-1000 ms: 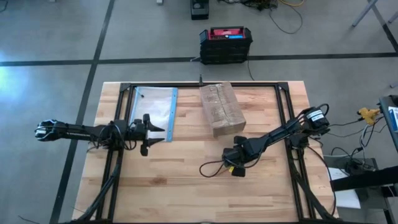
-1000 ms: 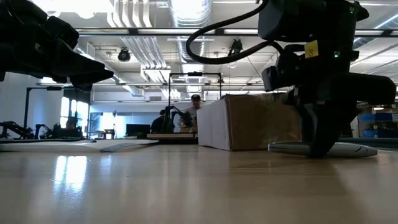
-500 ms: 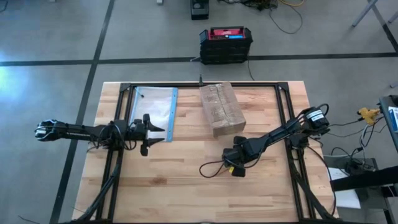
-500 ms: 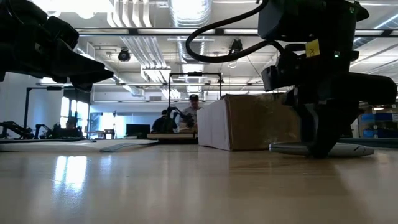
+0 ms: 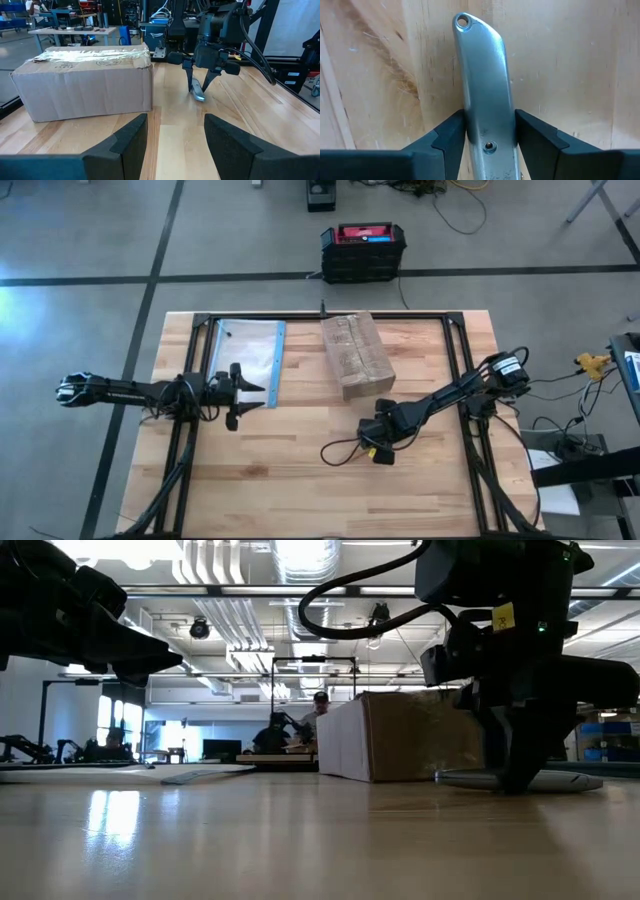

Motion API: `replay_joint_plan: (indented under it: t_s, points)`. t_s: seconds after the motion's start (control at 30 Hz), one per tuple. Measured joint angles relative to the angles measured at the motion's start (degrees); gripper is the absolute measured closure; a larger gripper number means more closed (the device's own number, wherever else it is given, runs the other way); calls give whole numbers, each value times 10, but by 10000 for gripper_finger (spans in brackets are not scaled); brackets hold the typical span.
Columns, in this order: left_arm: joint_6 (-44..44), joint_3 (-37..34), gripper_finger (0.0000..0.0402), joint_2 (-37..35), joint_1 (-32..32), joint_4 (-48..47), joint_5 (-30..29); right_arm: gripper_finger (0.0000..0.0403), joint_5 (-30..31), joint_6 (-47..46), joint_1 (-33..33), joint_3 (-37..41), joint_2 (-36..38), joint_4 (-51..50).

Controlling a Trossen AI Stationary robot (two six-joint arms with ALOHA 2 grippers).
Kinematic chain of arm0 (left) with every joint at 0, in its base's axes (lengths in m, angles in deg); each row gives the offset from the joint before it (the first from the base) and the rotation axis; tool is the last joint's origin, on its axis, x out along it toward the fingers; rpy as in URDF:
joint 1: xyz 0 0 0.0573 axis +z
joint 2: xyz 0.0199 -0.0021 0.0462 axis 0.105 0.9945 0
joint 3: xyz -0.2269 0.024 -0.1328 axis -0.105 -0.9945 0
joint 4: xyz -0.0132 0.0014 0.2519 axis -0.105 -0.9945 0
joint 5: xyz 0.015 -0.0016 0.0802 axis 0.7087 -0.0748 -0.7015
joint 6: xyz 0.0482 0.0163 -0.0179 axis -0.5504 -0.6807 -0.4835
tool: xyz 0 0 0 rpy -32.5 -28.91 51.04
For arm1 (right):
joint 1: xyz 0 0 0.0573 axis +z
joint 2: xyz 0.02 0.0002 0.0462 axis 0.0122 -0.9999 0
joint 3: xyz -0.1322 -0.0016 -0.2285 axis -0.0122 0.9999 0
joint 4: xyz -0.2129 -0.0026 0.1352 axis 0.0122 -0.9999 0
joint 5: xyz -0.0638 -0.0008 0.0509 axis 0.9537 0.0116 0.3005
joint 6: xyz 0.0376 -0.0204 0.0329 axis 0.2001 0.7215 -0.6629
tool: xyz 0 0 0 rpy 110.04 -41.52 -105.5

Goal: Pack items into zip bag
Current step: Open the brown box using the silver cutter blade

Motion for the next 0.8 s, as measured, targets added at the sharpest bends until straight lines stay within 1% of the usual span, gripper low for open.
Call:
replay_joint_plan:
  t_s: [0.3,0.57,0.8]
  points:
    - [0,0,221,0,0,0,0,256,0,0,0,0,0,0]
    - [1,0,221,0,0,0,0,242,1,0,0,0,0,2]
    - [58,0,221,0,0,7,0,240,1,0,0,0,0,5]
